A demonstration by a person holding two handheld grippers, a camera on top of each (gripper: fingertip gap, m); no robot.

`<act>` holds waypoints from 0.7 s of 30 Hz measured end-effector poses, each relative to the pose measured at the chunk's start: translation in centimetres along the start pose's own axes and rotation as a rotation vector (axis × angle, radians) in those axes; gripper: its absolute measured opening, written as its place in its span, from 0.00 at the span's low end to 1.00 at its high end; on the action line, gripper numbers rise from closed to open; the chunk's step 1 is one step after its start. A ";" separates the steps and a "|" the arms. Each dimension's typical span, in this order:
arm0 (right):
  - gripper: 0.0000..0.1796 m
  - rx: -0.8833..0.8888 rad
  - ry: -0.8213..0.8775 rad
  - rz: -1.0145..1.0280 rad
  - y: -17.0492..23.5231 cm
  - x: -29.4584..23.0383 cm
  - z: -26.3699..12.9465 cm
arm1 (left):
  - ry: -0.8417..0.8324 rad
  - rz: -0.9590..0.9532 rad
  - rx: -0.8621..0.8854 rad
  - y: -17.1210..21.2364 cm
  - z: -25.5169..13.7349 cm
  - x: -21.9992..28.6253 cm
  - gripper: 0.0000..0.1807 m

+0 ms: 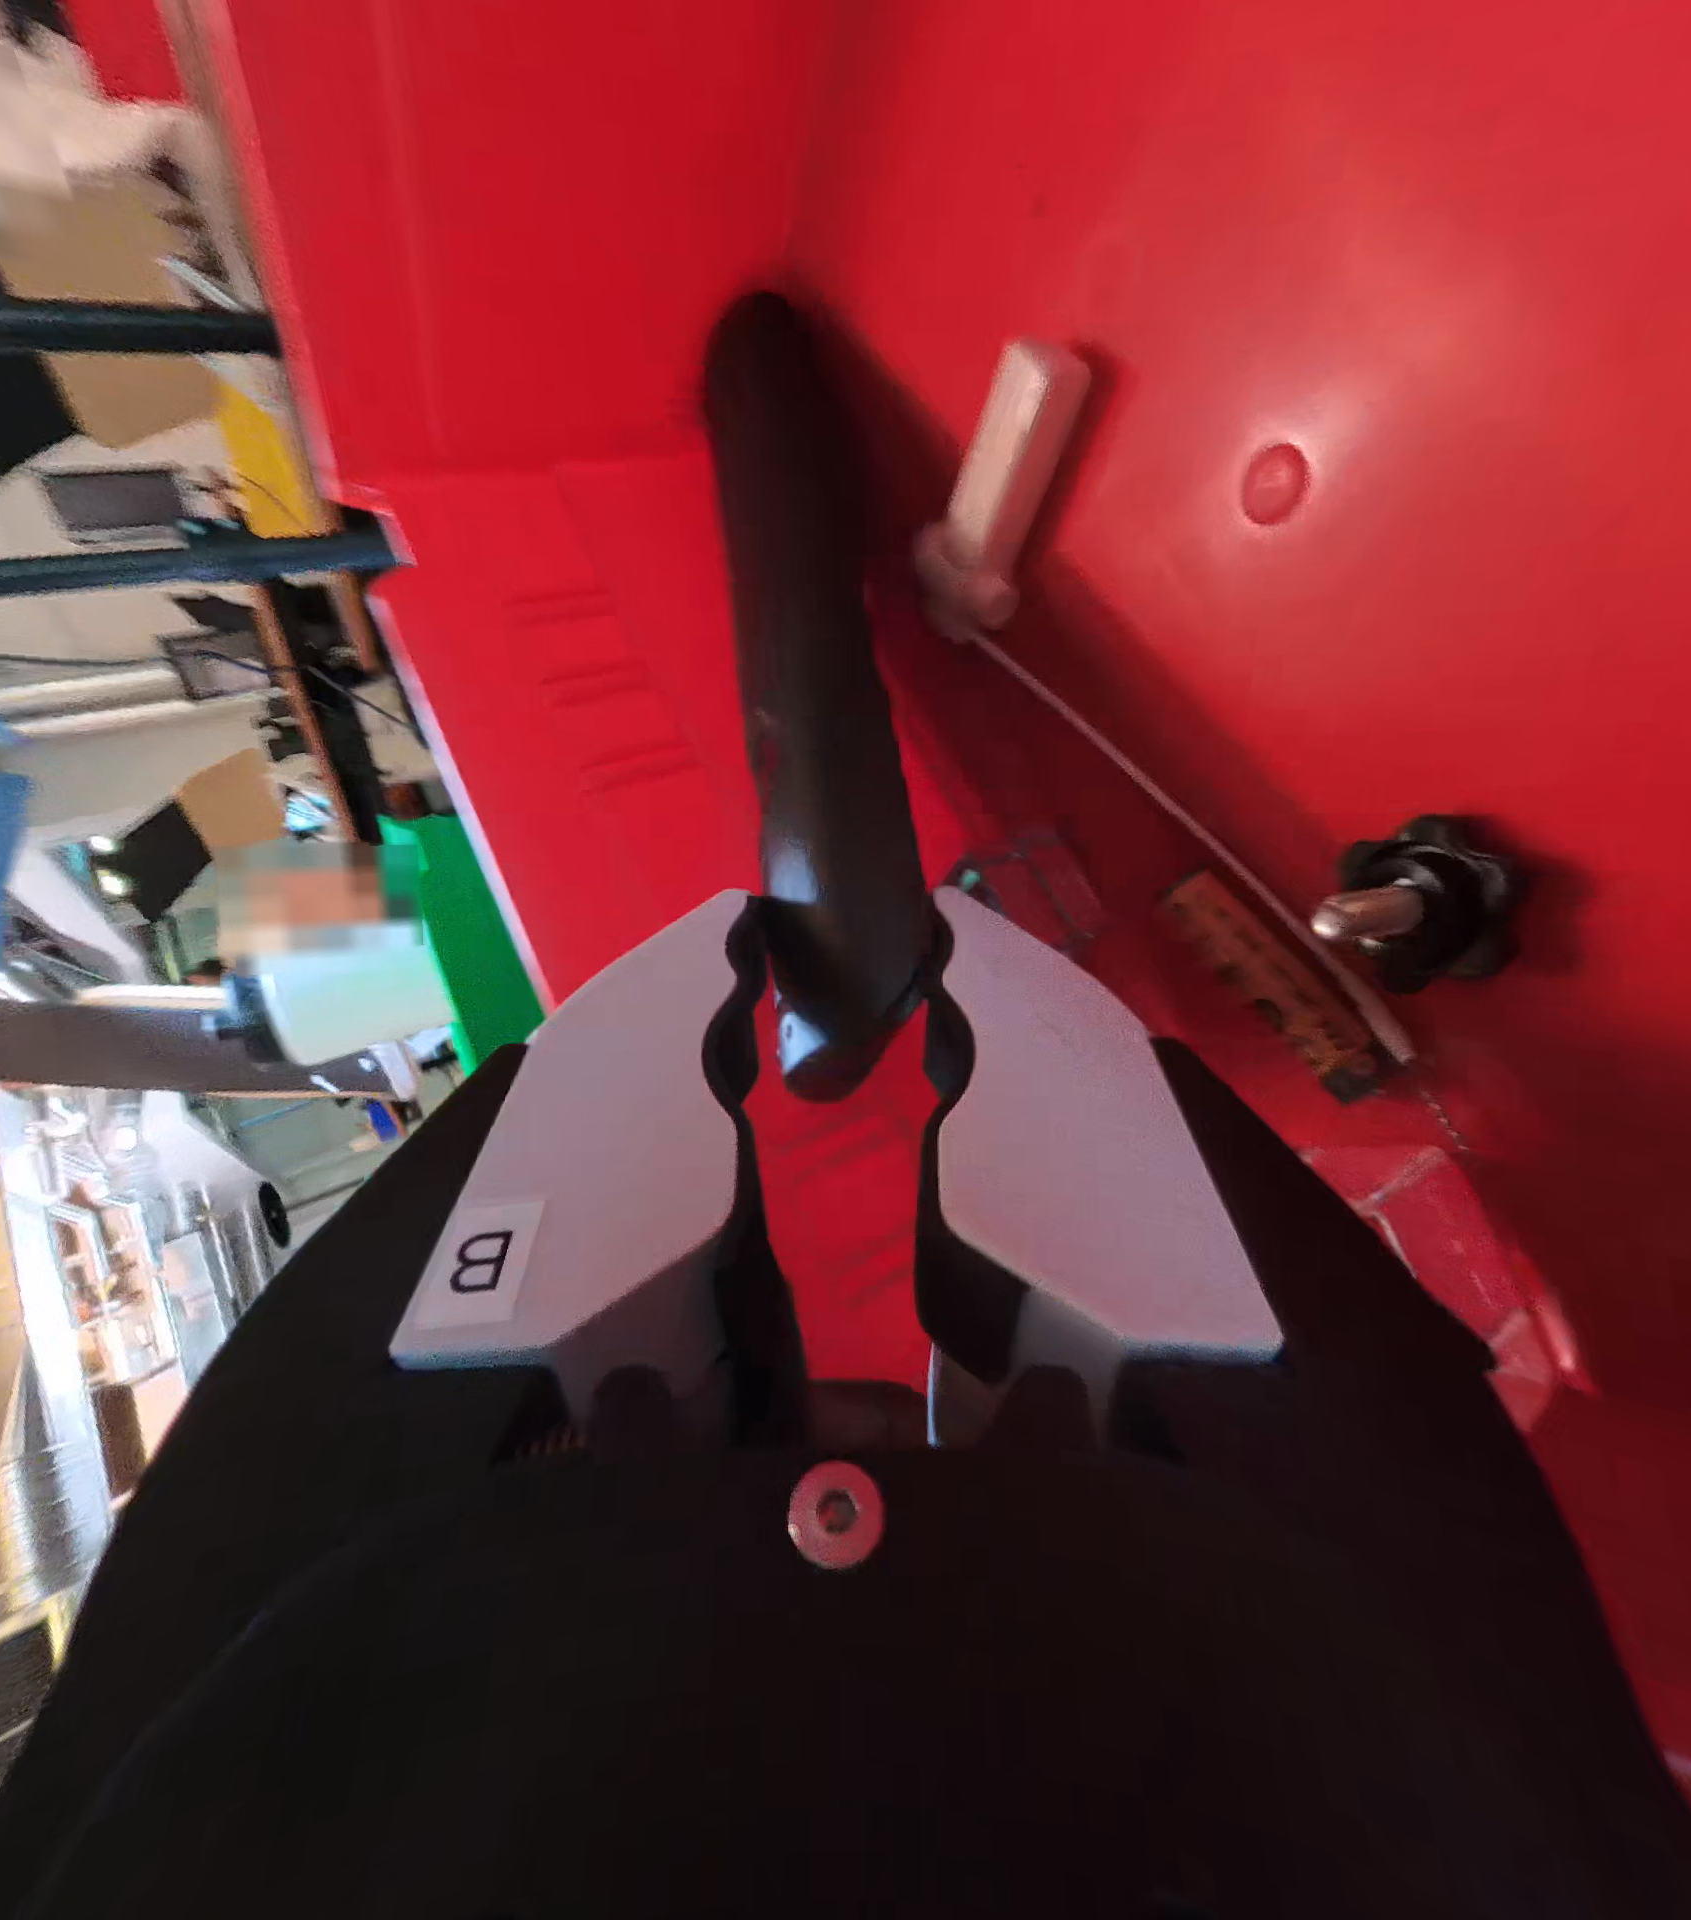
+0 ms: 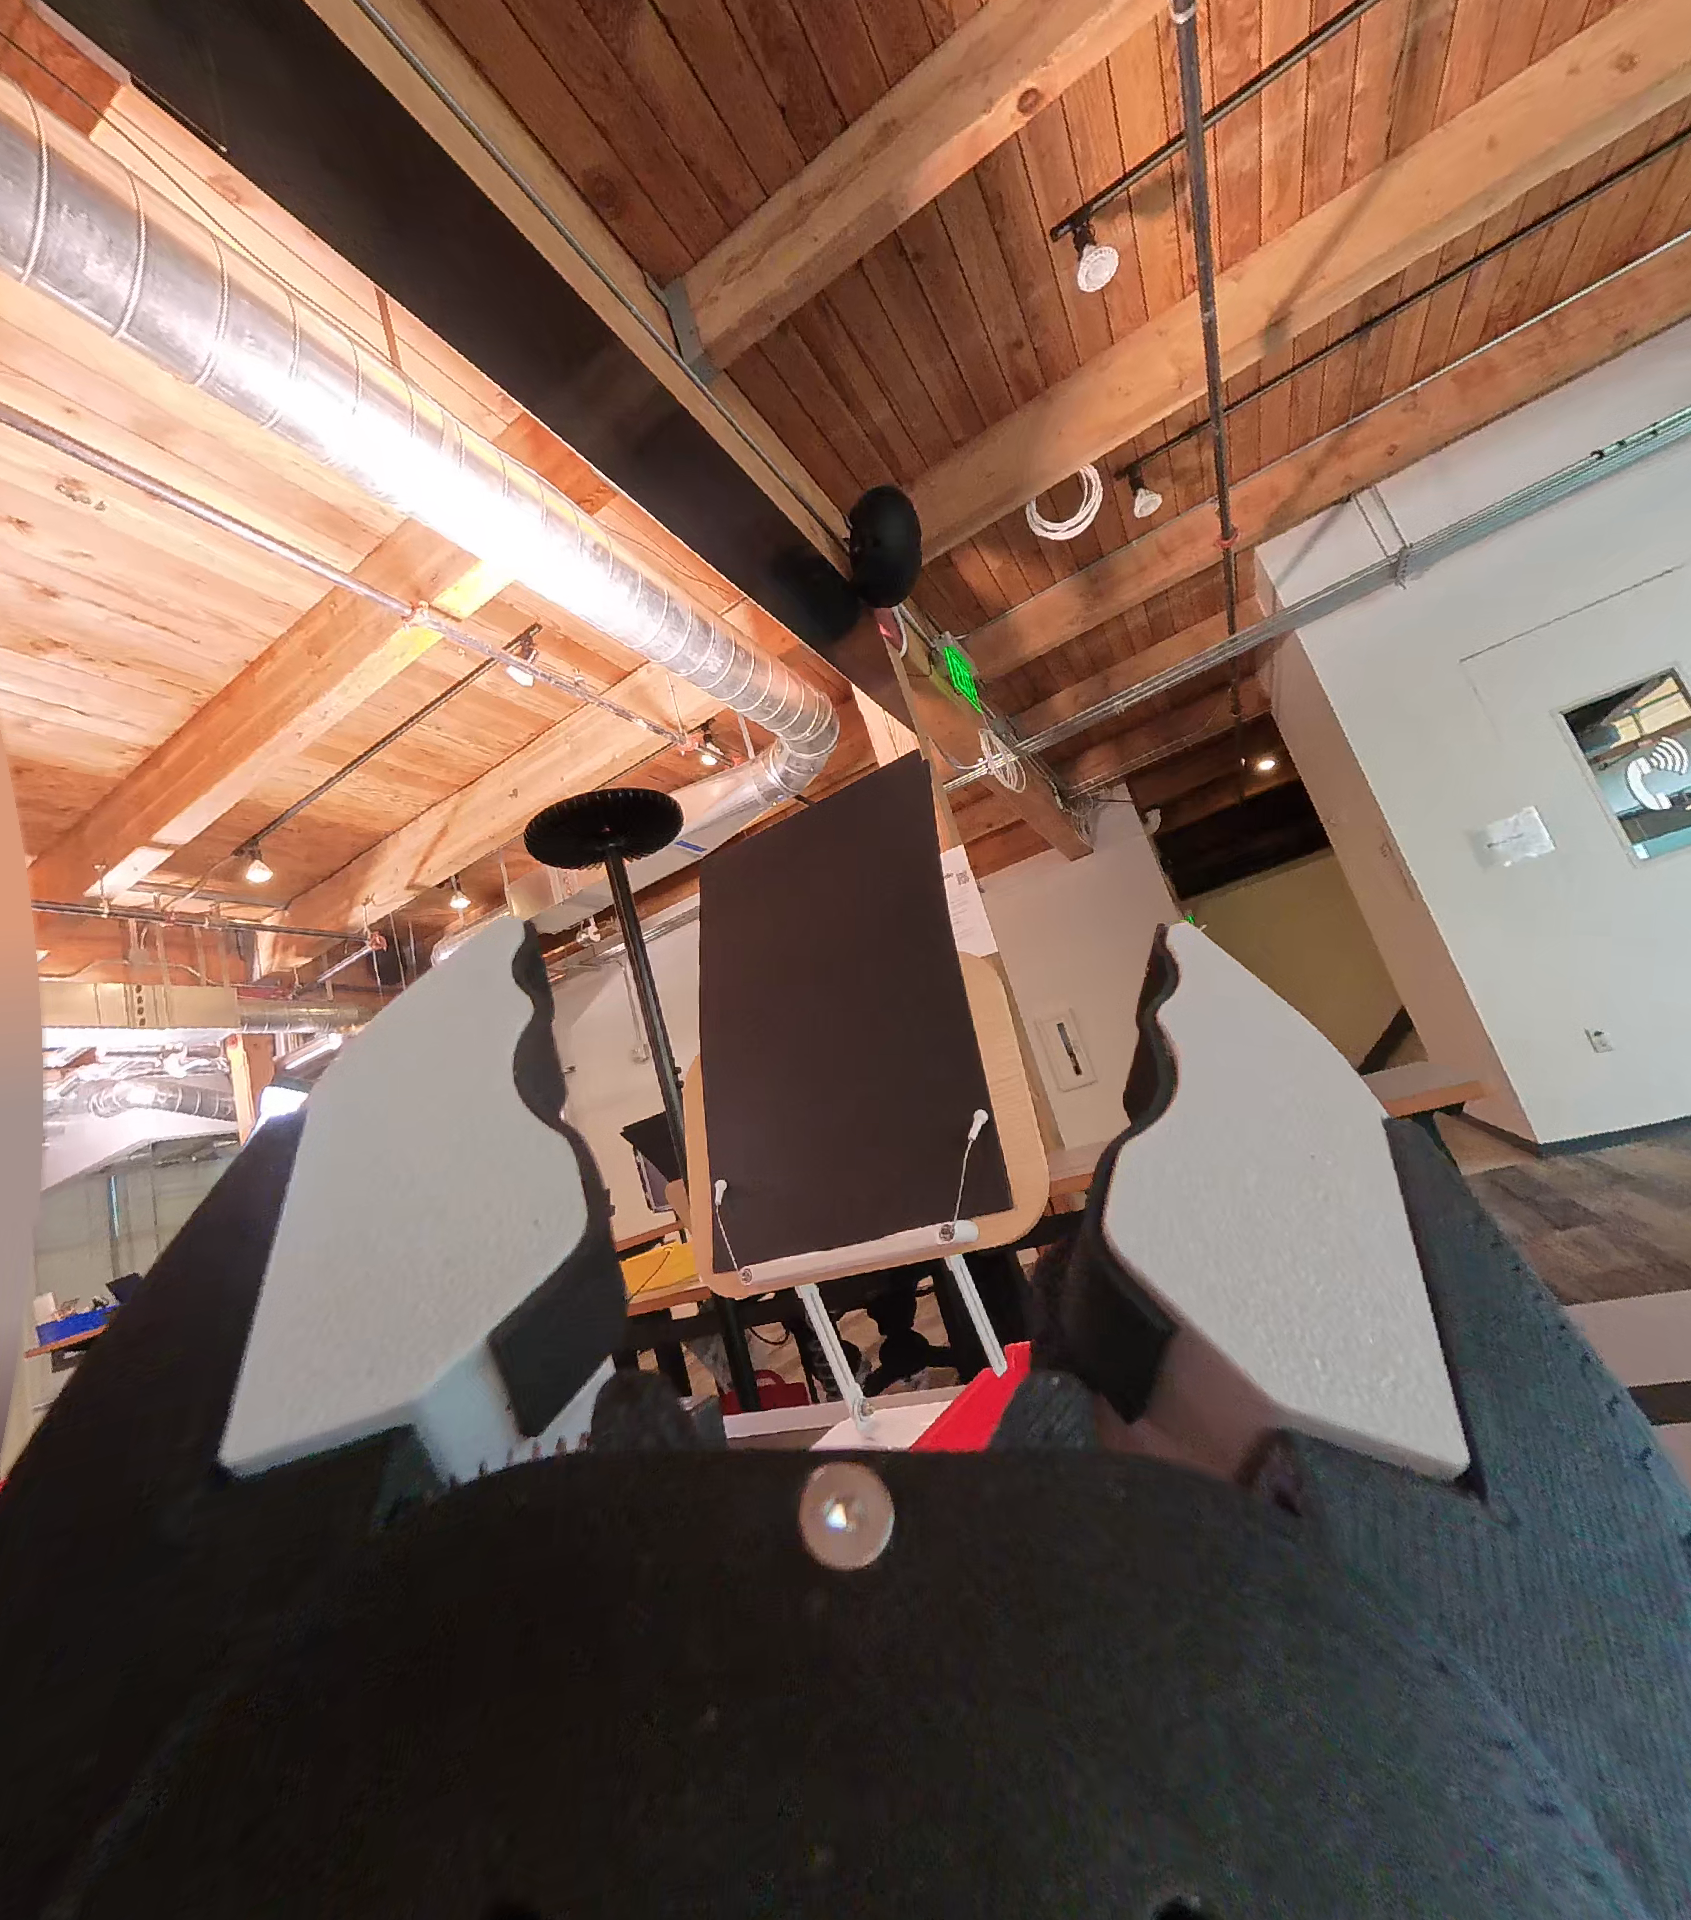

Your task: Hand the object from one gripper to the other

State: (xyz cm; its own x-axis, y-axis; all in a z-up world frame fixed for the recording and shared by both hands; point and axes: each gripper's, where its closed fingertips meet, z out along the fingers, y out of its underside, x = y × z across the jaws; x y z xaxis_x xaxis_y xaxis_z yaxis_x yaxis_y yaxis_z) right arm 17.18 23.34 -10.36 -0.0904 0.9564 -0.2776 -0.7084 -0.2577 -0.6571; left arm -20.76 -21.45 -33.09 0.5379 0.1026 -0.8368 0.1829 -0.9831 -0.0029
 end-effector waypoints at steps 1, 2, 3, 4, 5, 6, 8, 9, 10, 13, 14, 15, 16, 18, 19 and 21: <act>0.60 0.002 -0.001 0.002 0.0 0.0 0.0 | -0.018 -0.024 0.046 -0.4 -0.5 -0.6 0.14; 0.59 0.004 -0.002 0.005 -0.1 0.0 0.0 | -0.007 -0.061 0.093 -0.9 -1.1 -0.9 0.14; 0.59 0.006 -0.003 0.008 -0.1 0.0 0.0 | 0.007 -0.103 0.143 -1.3 -1.6 -1.2 0.13; 0.59 0.007 -0.001 0.010 -0.1 0.0 -0.1 | 0.017 -0.140 0.184 -1.6 -2.2 -1.5 0.13; 0.59 0.007 0.001 0.011 0.0 0.0 -0.1 | 0.009 -0.167 0.219 -1.8 -2.6 -2.1 0.13; 0.58 0.006 0.002 0.011 0.0 0.0 -0.1 | -0.012 -0.193 0.252 -2.0 -3.1 -2.8 0.13; 0.58 0.000 0.001 0.009 0.1 0.0 -0.1 | -0.041 -0.245 0.318 -2.1 -4.1 -4.0 0.12; 0.58 -0.003 -0.001 0.008 0.1 0.0 -0.1 | -0.038 -0.279 0.353 -2.3 -4.8 -4.5 0.13; 0.58 -0.005 -0.001 0.006 0.2 0.0 -0.1 | -0.026 -0.318 0.394 -2.4 -5.5 -4.9 0.13; 0.57 -0.016 -0.010 0.002 0.4 -0.2 -0.1 | 0.032 -0.449 0.561 -3.2 -8.2 -6.1 0.13; 0.56 -0.025 -0.017 0.001 0.6 -0.4 -0.1 | 0.052 -0.492 0.625 -3.5 -9.3 -6.5 0.13; 0.55 -0.035 -0.027 0.000 0.8 -0.6 -0.1 | 0.076 -0.540 0.693 -3.7 -10.6 -6.9 0.13; 0.55 -0.046 -0.038 0.002 1.1 -0.8 0.0 | 0.104 -0.589 0.768 -4.0 -11.9 -7.2 0.13; 0.54 -0.069 -0.063 0.008 1.6 -1.4 0.0 | 0.168 -0.677 0.932 -4.7 -14.9 -7.6 0.13; 0.53 -0.080 -0.077 0.013 1.9 -1.8 0.1 | 0.200 -0.712 1.010 -5.1 -16.5 -7.7 0.13; 0.52 -0.106 -0.108 0.024 2.6 -2.6 0.2 | 0.270 -0.773 1.155 -5.7 -19.5 -7.7 0.13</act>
State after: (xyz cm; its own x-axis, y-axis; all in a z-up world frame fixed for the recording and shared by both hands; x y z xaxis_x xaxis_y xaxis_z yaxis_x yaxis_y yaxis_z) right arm 15.41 20.20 -11.21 -0.1853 0.9575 -0.2212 -0.6275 -0.2885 -0.7231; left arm -9.87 -13.72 -15.97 0.7765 0.5597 -0.2896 -0.1962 -0.2220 -0.9551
